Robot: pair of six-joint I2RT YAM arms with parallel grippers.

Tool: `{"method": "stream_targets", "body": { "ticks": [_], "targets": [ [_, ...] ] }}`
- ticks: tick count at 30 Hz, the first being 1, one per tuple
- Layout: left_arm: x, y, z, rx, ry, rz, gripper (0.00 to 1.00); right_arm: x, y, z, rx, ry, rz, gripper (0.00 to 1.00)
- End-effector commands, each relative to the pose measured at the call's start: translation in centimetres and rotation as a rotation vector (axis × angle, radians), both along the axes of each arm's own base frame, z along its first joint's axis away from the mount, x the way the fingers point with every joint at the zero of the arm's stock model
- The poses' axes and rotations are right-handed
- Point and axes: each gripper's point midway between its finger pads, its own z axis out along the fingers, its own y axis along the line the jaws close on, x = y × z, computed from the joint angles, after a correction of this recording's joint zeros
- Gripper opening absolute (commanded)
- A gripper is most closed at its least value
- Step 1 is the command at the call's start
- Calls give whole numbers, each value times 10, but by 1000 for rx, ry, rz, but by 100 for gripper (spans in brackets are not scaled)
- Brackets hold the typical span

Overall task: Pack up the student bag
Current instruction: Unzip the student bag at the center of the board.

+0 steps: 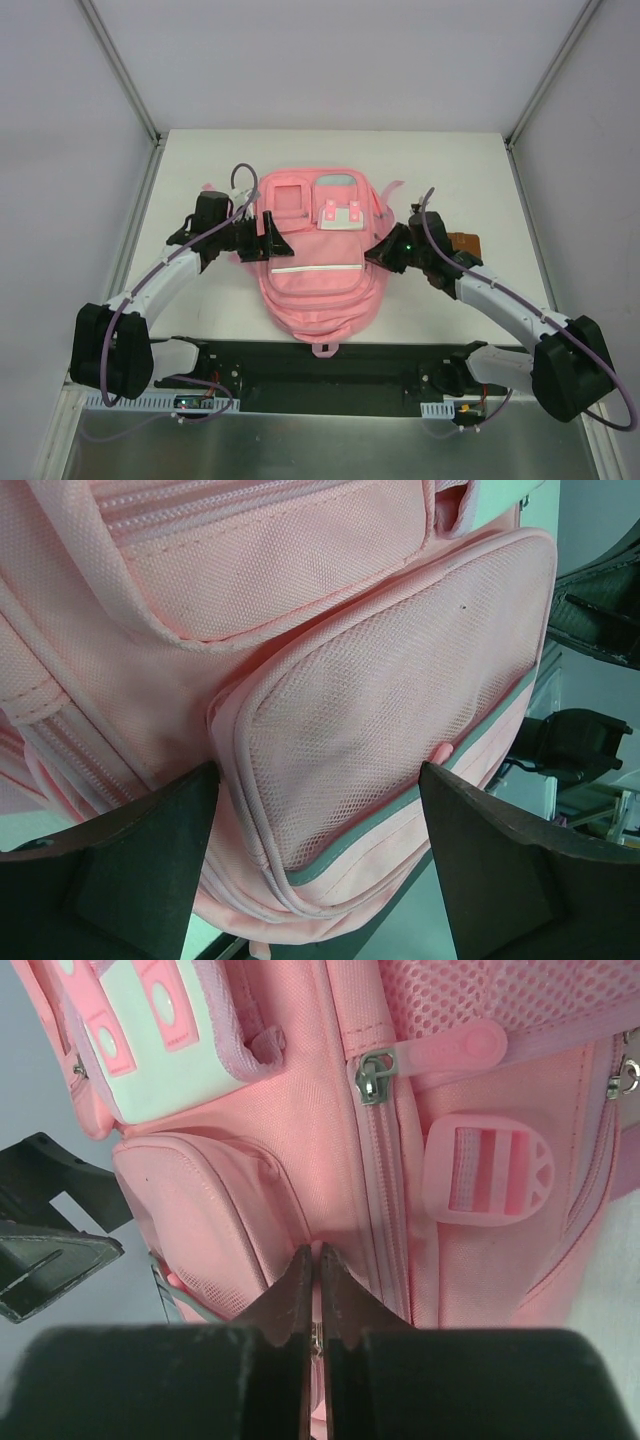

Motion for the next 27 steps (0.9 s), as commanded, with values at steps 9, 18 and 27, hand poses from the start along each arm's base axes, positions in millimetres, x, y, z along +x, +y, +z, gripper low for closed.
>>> {"method": "stream_targets", "body": {
  "ticks": [9,18,27],
  "targets": [
    [-4,-7,-6,-17,17,-11,76,-9,-11,11,-108,-33,-8,1],
    [3,-4,-10,-13,21,48,70,-39,-45,10,-301,-56,-79,1],
    [11,-3,-7,-26,5,124,69,-81,-24,-13,-292,19,-36,1]
  ]
}}
